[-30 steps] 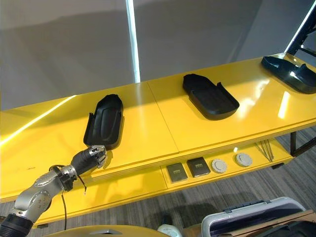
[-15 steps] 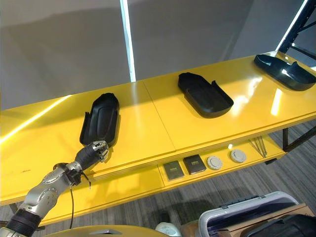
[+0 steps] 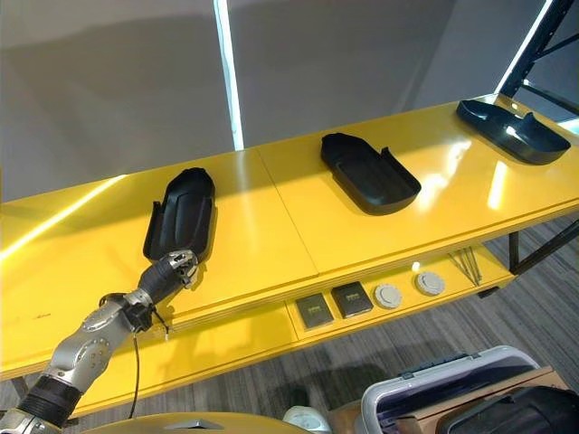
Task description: Move parts from the plastic box to the shelf.
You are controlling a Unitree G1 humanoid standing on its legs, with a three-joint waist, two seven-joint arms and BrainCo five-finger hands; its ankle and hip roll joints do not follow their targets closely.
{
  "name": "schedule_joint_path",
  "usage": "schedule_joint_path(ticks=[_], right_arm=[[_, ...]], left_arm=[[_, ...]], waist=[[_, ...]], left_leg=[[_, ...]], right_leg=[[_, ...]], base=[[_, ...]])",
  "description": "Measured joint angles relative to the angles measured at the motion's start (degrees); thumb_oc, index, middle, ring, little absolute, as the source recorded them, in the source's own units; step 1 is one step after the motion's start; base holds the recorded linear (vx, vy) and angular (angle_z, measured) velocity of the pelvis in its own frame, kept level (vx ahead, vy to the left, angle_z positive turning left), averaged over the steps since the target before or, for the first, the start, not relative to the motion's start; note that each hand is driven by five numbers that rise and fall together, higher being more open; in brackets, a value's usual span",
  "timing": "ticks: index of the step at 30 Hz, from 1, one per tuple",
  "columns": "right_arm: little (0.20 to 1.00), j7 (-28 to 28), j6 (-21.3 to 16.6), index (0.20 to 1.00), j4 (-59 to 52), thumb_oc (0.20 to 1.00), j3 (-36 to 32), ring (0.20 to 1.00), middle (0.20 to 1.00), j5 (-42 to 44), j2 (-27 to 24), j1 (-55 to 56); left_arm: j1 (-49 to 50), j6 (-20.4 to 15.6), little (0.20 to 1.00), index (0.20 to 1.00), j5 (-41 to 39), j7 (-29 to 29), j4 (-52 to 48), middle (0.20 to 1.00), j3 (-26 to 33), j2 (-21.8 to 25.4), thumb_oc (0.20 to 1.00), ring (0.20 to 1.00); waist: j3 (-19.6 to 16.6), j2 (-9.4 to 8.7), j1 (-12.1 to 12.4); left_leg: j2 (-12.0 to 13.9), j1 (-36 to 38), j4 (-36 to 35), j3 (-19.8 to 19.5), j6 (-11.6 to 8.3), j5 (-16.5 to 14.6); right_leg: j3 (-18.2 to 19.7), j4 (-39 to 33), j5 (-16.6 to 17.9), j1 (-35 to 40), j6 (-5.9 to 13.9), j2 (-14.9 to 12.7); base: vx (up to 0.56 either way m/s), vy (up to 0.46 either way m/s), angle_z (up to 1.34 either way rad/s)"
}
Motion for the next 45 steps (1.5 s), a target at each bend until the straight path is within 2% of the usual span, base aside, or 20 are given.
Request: schedule_joint_path(ticks=[6,9,10,11,18,23,25,27,29,30,32,34,36,37,39,45], right_arm=[[1.0,0.0,0.4,1.0,0.1,1.0,0.1,1.0,1.0,0.0,0.1,-0.4],[1.0,0.0,0.6,1.0,0.1,1.0,0.1,1.0,1.0,0.0,0.2,-0.4],[1.0,0.0,0.6,1.0,0.1,1.0,0.1,1.0,1.0,0.0,0.2,-0.4],[1.0,0.0,0.7,1.0,0.1,1.0,0.1,1.0,1.0,0.0,0.2,-0.4],[1.0,0.0,0.7,1.0,0.1,1.0,0.1,1.0,1.0,0.0,0.3,-0.4],[1.0,-0.2,0.4,1.0,0.2,1.0,0.1,1.0,1.0,-0.4,0.4,-0.3],[1.0,-1.6,-1.8,1.0,0.2,1.0,1.1,1.0,1.0,-1.0,0.8,-0.2],[1.0,-2.5,-3.5,1.0,-0.9,1.0,0.8,1.0,1.0,3.3,1.0,0.4],[1.0,-3.2,-4.0,1.0,-10.0,1.0,-0.7,1.0,1.0,7.4,0.8,2.4],[1.0,-4.6,-4.4,1.0,-19.1,1.0,-0.7,1.0,1.0,9.3,0.6,3.7],[1.0,-9.5,-0.1,1.0,-31.4,1.0,-0.7,1.0,1.0,11.9,-0.2,7.1],[1.0,-12.2,-1.0,1.0,-52.0,1.0,-4.0,1.0,1.0,13.8,-0.6,11.9],[1.0,-13.7,-1.7,1.0,-69.6,1.0,-8.6,1.0,1.0,14.1,-0.4,11.8],[1.0,-13.7,-3.1,1.0,-75.2,1.0,-10.6,1.0,1.0,14.1,-0.5,11.3],[1.0,-14.2,-4.0,1.0,-78.0,1.0,-13.2,1.0,1.0,14.2,-2.2,6.6],[1.0,-20.7,-5.6,1.0,-84.3,1.0,-15.5,1.0,1.0,14.6,-7.1,2.5]], left_arm=[[-1.1,-0.2,0.2,0.2,0.0,-0.5,-0.2,0.2,0.0,0.0,0.2,0.2],[-1.1,-0.2,0.216,0.216,0.0,-2.6,-1.3,0.216,0.0,0.0,0.216,0.216],[-1.1,-0.1,0.796,0.796,0.0,-3.9,-2.9,0.796,0.0,0.1,0.796,0.796],[-1.2,-0.1,1.0,1.0,0.0,-4.8,-3.8,1.0,0.1,0.1,1.0,1.0],[-2.0,1.2,1.0,1.0,-2.2,-10.0,-14.9,1.0,0.7,2.0,1.0,1.0],[-2.1,2.0,1.0,1.0,-7.9,-9.8,-19.4,1.0,3.0,1.9,1.0,1.0],[-2.0,1.5,1.0,1.0,-10.3,-7.7,-19.6,1.0,5.9,1.4,1.0,1.0],[-1.7,0.1,1.0,1.0,-11.4,-6.3,-19.6,1.0,9.9,0.9,1.0,1.0],[-0.4,-0.3,1.0,1.0,-11.4,-6.0,-20.4,1.0,15.0,0.7,1.0,1.0],[0.6,-0.4,1.0,1.0,-11.4,-6.0,-21.3,1.0,17.9,0.4,1.0,1.0],[1.0,-0.5,1.0,1.0,-11.4,-6.0,-22.4,1.0,20.2,0.1,1.0,1.0],[4.6,-0.6,1.0,1.0,-11.4,-6.1,-24.8,1.0,22.6,0.1,1.0,1.0],[6.9,-0.6,1.0,1.0,-11.4,-7.1,-24.8,1.0,22.8,-0.3,1.0,1.0],[7.9,-0.6,1.0,1.0,-11.4,-7.5,-24.8,1.0,23.0,-0.4,1.0,1.0],[7.6,-0.8,1.0,1.0,-11.4,-7.6,-25.1,1.0,22.2,-0.3,1.0,1.0],[5.1,-2.3,1.0,1.0,-13.7,-5.2,-25.5,1.0,21.2,0.0,1.0,1.0]], waist=[[0.1,-0.19,0.1],[0.1,-0.19,0.2],[0.1,-0.17,0.3],[0.1,-0.22,0.3],[0.0,-0.08,0.7],[0.0,-0.06,1.2],[0.0,-0.05,1.6],[-0.1,-0.14,2.0],[-0.1,-0.32,1.9],[-0.1,-0.46,1.5],[-0.2,-0.83,1.3],[-0.2,-1.13,0.0],[-0.7,-1.69,-1.8],[-1.0,-1.94,-2.2],[-1.7,-3.07,-2.5],[-1.7,-2.73,-3.8]], left_leg=[[0.0,0.1,0.0,0.1,0.02,0.0],[0.0,0.1,0.0,0.1,0.01,0.0],[0.0,0.1,0.0,0.1,0.01,0.0],[0.0,0.1,0.0,0.1,0.01,0.0],[0.0,0.2,0.0,-0.1,0.03,0.0],[0.0,0.1,0.0,-0.5,-0.1,-0.2],[0.1,-0.1,0.0,-0.9,-0.05,-0.4],[0.1,-0.1,0.0,-1.0,-0.06,-0.4],[0.1,-0.1,0.0,-1.0,-0.05,-0.4],[0.1,-0.2,0.1,-1.0,-0.04,-0.4],[0.1,0.2,0.3,-1.0,-0.06,-0.3],[0.1,0.2,0.3,-0.9,-0.29,-0.1],[0.1,0.2,0.3,-0.4,-0.33,-0.1],[0.1,0.2,0.2,0.1,-0.27,-0.2],[0.1,0.1,0.3,0.9,-0.39,-0.1],[0.1,0.1,0.3,1.2,-0.42,-0.1]], right_leg=[[0.1,0.0,0.0,0.0,0.0,0.0],[0.1,0.0,0.0,0.0,0.0,0.0],[0.1,0.0,0.0,0.0,0.01,0.0],[0.1,0.0,0.0,0.1,0.02,0.0],[0.0,0.0,0.0,0.3,0.0,0.0],[-0.3,0.0,0.0,0.6,-0.03,0.0],[-0.6,0.0,-0.1,0.8,-0.08,0.0],[-0.7,0.0,-0.1,0.9,-0.1,0.0],[-0.7,0.0,-0.1,0.8,-0.09,0.0],[-0.8,0.0,-0.1,0.8,-0.09,0.0],[-0.9,0.0,0.0,0.7,-0.05,0.0],[-0.8,0.2,0.2,0.6,0.28,0.0],[-0.2,0.3,0.3,0.3,0.31,0.1],[0.1,0.3,0.2,0.0,0.2,0.1],[0.6,0.3,0.4,-0.3,0.15,0.2],[0.9,0.2,0.3,-0.6,0.13,0.3]], base=[[0.0,0.0,0.0],[0.0,0.0,0.0],[0.0,0.0,0.0],[0.0,0.0,0.0],[0.0,0.0,0.0],[-0.01,-0.012,0.02],[0.0,-0.04,0.05],[-0.02,-0.055,0.03],[-0.04,-0.051,-0.01],[-0.04,-0.048,0.0],[-0.03,-0.043,0.04],[-0.02,-0.029,-0.03],[-0.02,-0.014,-0.13],[-0.03,-0.018,-0.17],[-0.03,-0.022,-0.14],[0.0,-0.005,-0.04]])
